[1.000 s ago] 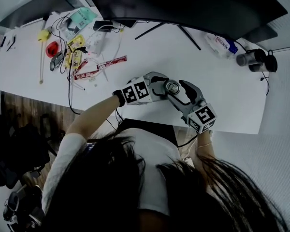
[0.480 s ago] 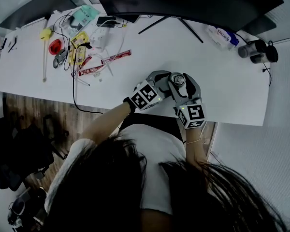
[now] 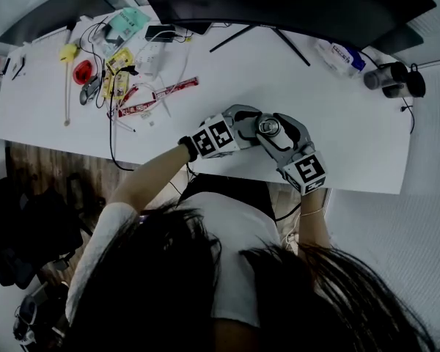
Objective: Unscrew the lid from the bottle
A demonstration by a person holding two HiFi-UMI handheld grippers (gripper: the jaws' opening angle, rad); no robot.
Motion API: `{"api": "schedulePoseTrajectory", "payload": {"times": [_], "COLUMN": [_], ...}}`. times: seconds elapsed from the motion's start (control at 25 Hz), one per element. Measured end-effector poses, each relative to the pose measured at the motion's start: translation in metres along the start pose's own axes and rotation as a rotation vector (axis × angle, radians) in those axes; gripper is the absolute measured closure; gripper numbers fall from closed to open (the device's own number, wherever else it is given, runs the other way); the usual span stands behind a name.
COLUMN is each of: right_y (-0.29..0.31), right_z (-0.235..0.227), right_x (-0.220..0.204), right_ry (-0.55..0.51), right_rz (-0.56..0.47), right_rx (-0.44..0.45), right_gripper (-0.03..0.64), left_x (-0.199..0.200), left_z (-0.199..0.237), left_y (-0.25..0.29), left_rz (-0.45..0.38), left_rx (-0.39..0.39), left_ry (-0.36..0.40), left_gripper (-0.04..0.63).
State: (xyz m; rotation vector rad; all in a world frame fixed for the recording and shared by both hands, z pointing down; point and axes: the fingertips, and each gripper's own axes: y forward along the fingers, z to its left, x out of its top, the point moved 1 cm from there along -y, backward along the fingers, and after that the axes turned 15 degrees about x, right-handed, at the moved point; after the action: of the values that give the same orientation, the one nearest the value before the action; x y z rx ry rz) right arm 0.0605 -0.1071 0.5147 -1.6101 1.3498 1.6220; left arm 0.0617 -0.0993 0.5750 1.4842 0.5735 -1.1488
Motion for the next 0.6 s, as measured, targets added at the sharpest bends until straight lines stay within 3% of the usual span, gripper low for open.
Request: {"api": "schedulePoseTrajectory", "payload": {"times": [0.24, 0.6], "right_y": [0.005, 0.010], "right_z": [0.006, 0.015], "right_x": [0.000, 0.001], "right_ry": [-0.031, -0.091], "right_rz": [0.054, 0.132], "right_rx": [0.237, 0.503], "right_gripper": [0.353, 0.354], "left_x": [-0.003, -0.004], "left_z": [0.000, 0.000], "left_y": [-0.001, -0.004], "left_rz": [0.059, 0.115], "left_rx": [-0.191, -0.413], "left_ry": [0.107, 0.228], "left_gripper": [0.235, 0.233]}}
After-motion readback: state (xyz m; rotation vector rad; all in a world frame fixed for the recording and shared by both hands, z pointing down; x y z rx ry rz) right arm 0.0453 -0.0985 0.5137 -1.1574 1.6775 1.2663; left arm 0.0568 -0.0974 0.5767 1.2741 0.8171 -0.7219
